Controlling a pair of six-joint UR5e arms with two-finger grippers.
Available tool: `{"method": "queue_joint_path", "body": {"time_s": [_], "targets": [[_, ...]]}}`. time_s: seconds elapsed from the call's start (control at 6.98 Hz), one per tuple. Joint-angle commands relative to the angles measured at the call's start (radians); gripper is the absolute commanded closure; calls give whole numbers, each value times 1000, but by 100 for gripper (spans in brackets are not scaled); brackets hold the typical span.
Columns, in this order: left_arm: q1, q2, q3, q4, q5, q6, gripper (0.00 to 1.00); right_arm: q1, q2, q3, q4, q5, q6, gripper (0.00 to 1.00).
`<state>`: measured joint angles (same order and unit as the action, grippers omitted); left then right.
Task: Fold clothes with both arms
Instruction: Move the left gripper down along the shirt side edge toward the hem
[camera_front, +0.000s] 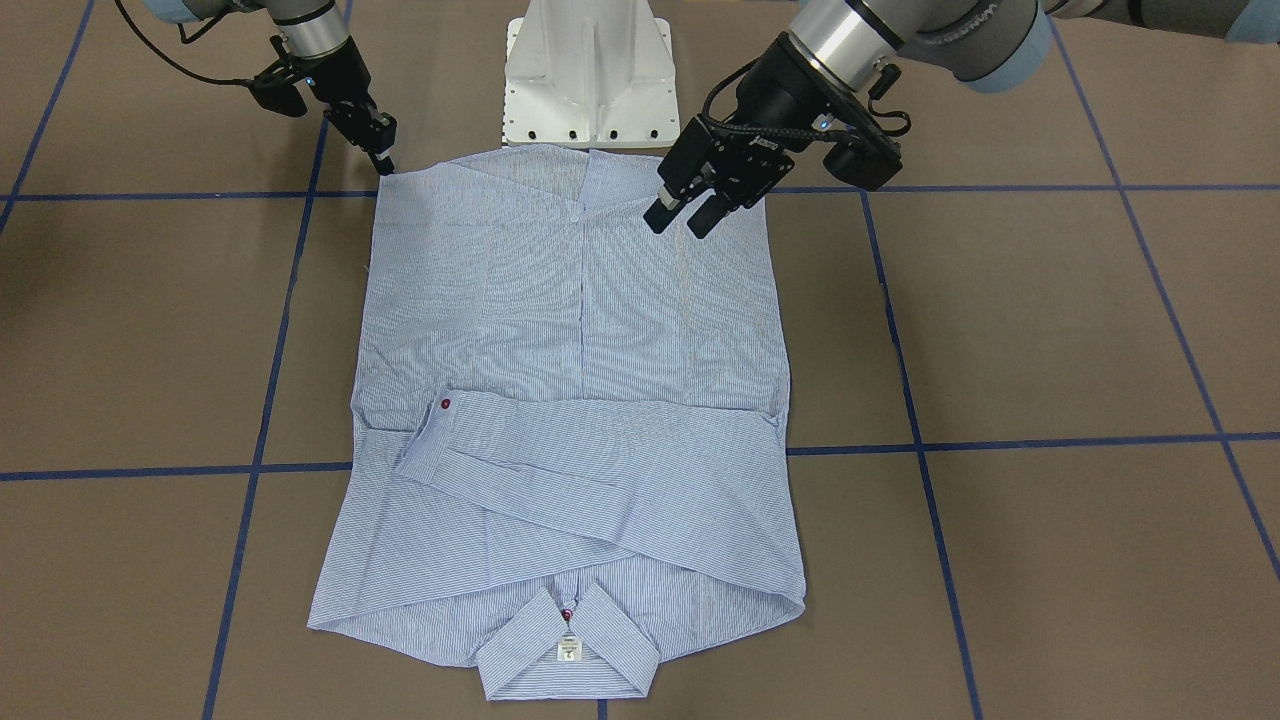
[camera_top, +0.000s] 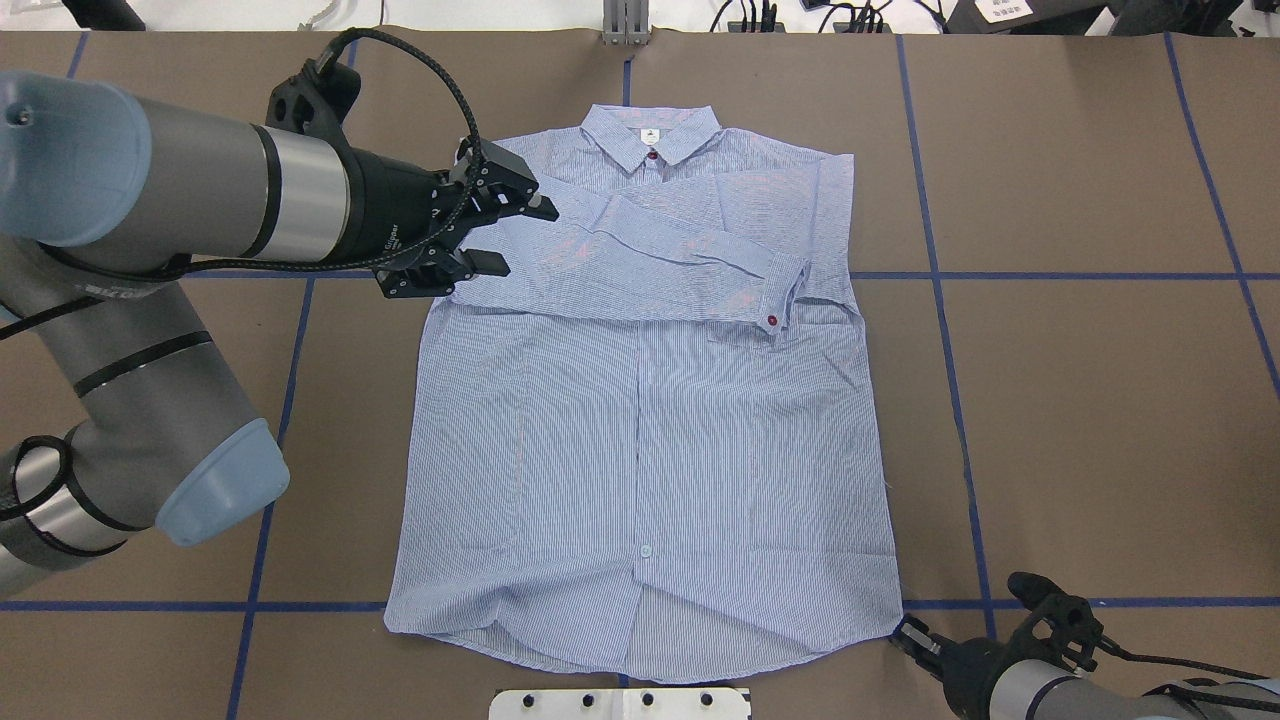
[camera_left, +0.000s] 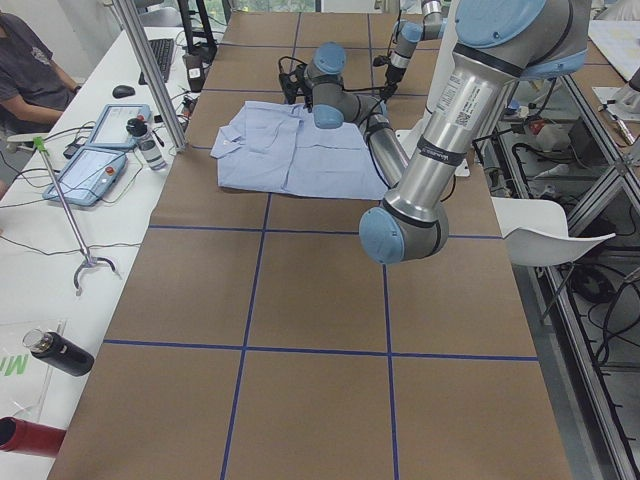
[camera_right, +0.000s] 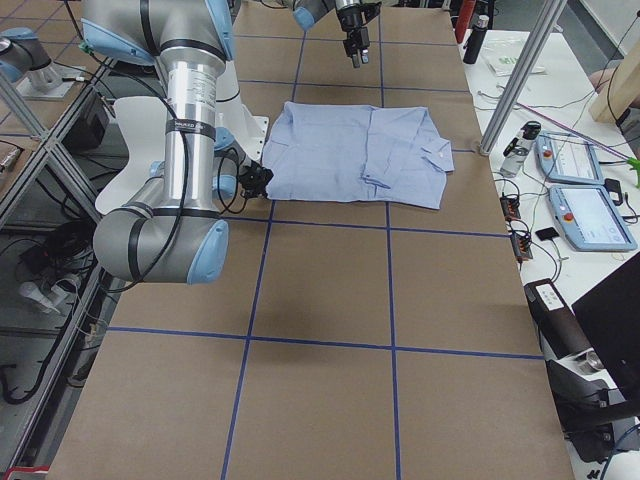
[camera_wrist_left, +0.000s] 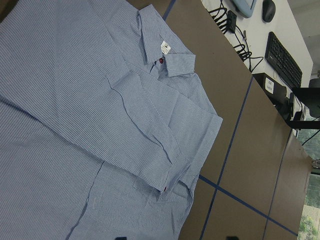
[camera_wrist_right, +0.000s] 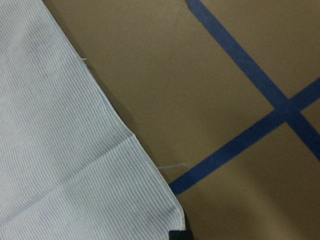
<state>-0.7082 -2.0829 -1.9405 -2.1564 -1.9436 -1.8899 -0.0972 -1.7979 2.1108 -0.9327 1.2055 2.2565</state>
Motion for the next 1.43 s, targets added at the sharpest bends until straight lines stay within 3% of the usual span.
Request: {"method": "queue_joint_path", "body": {"time_s": [0.0, 0.29, 0.43, 0.57, 0.72, 0.86, 1.15, 1.29], "targets": [[12, 54, -9, 0, 0, 2, 28, 13, -3, 43, 0, 0, -5, 100], [103, 215, -81, 1, 17, 2, 29, 17, -3, 60, 0, 3, -5, 100], [184, 315, -133, 1, 79, 2, 29, 19, -9, 60, 0, 3, -5, 100], [200, 346, -161, 6, 84, 2, 29, 20, -14, 54, -2, 3, -5, 99], [199, 359, -164, 7, 84, 2, 29, 19, -11, 37, -3, 3, -5, 69], [191, 366, -179, 9, 84, 2, 29, 19, -9, 32, -5, 3, -3, 52], [190, 371, -202, 53, 84, 0, 29, 21, -9, 29, -5, -3, 6, 39], [190, 371, -222, 88, 84, 0, 29, 21, -3, 29, -5, -3, 6, 37]]}}
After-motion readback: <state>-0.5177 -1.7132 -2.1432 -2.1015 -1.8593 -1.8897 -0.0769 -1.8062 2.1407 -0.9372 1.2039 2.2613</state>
